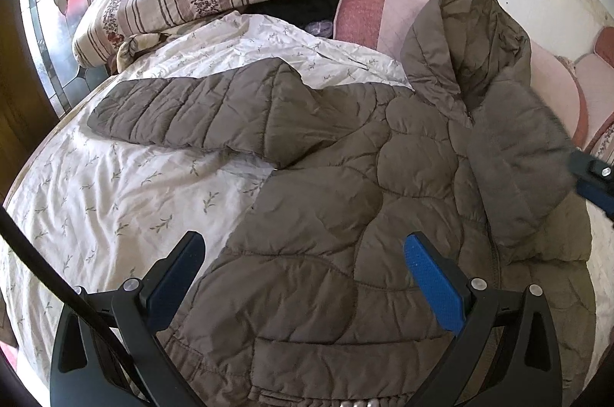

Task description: Fold large clothes

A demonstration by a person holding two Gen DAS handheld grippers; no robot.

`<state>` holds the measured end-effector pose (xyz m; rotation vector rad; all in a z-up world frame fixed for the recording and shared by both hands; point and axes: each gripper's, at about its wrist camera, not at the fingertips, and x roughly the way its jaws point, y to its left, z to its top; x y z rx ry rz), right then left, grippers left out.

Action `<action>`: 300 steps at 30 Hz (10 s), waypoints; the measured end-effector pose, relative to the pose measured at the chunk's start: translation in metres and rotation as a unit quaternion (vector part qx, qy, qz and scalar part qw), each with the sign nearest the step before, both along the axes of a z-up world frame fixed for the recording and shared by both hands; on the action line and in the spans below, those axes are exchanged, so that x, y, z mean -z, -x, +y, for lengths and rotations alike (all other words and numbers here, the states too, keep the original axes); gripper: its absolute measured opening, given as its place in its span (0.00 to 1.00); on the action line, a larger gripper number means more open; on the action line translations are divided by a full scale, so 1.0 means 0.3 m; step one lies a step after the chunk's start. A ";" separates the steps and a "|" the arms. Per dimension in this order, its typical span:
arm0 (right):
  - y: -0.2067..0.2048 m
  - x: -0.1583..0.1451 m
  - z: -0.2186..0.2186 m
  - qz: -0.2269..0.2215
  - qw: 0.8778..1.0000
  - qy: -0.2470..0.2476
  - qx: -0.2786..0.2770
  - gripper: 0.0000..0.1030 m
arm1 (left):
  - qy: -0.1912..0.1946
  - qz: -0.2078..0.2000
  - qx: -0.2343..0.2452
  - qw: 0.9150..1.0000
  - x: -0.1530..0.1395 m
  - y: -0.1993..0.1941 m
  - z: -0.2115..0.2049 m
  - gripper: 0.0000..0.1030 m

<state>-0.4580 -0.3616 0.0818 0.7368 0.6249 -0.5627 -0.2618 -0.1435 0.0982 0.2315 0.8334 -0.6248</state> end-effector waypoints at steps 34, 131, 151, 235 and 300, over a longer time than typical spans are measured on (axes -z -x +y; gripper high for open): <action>0.144 0.184 -0.184 0.038 0.994 -0.033 0.098 0.42 | -0.023 -0.004 0.018 1.000 0.048 0.036 -0.090 1.00; 0.355 0.025 0.346 0.052 0.996 0.066 0.042 0.58 | -0.025 0.033 -0.003 0.999 0.089 0.147 0.456 1.00; 0.305 0.191 0.226 0.064 0.996 -0.053 0.020 0.57 | 0.112 0.175 -0.254 0.945 0.030 -0.895 0.636 1.00; 0.183 0.348 0.066 -0.136 0.956 -0.249 0.070 0.58 | 0.110 0.012 0.007 0.994 -0.081 -0.336 0.120 0.82; 0.163 0.264 0.055 0.142 0.975 0.065 0.156 0.40 | -0.027 -0.128 0.163 0.978 0.137 0.097 -0.304 0.87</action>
